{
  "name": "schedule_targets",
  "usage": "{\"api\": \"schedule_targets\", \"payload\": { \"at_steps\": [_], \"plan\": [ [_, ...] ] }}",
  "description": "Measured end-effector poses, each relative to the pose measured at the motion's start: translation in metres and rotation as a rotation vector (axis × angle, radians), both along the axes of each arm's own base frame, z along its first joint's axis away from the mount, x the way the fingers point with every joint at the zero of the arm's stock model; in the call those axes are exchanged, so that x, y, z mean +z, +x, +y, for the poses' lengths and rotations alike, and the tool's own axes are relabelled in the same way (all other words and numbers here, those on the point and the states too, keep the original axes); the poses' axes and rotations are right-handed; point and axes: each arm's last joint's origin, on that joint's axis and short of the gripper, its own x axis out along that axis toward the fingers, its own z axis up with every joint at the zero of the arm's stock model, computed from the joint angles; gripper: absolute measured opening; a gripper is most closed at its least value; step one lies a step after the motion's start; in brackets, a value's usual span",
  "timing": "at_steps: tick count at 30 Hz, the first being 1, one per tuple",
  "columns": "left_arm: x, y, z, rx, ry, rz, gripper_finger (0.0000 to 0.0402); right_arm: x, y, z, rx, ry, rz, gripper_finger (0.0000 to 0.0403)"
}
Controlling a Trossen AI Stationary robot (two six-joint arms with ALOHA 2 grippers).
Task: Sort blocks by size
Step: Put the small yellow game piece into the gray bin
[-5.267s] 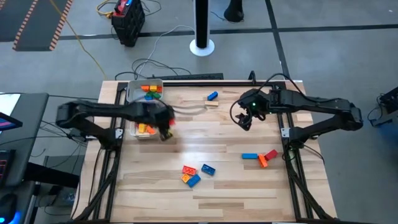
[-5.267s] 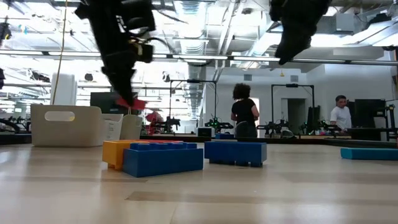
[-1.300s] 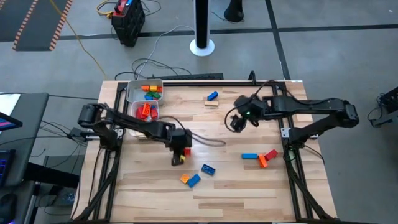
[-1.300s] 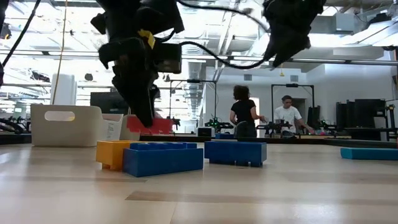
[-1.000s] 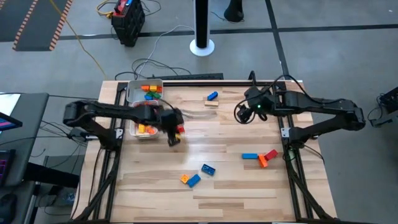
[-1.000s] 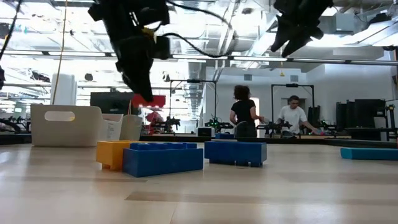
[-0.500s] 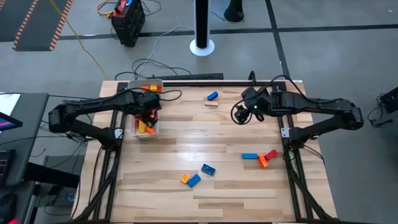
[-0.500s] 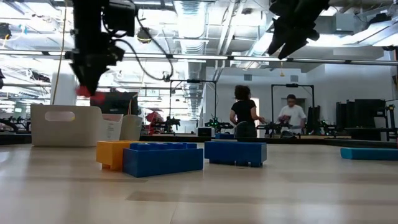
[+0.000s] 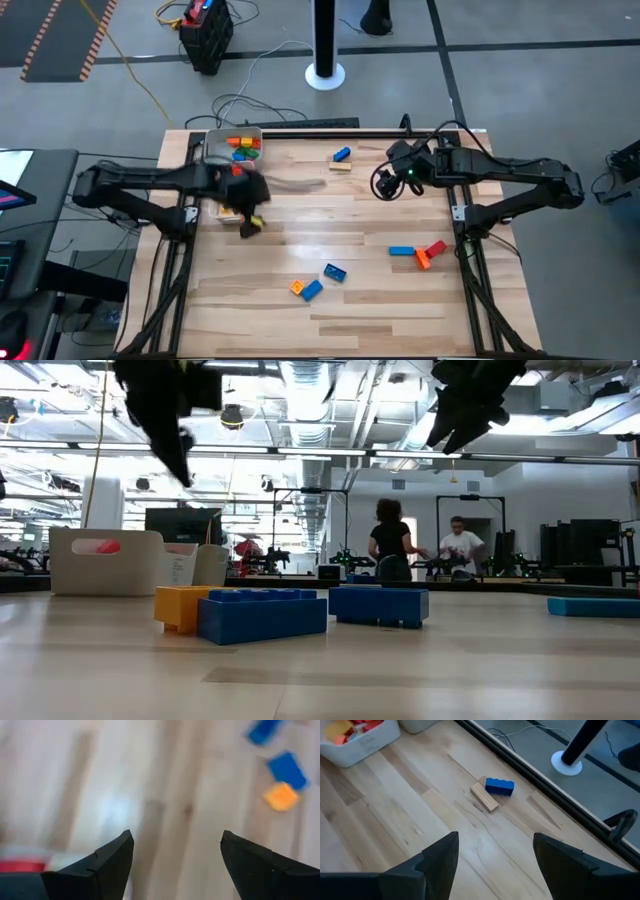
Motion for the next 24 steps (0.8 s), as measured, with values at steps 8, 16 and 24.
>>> {"api": "schedule_targets", "payload": {
  "at_steps": [8, 16, 24],
  "plan": [
    [-0.030, 0.035, -0.081, -0.388, 0.038, -0.030, 0.0283, -0.001, -0.001, 0.001, 0.014, 0.019, 0.015, 0.0284],
    [-0.068, 0.068, -0.126, -0.466, 0.009, -0.094, 0.0283, -0.001, -0.001, 0.001, 0.021, 0.026, 0.015, 0.0284],
    [-0.097, 0.091, -0.137, -0.479, 0.001, -0.141, 0.0283, -0.004, -0.004, 0.002, 0.035, 0.048, 0.061, 0.0284]
  ]
}}
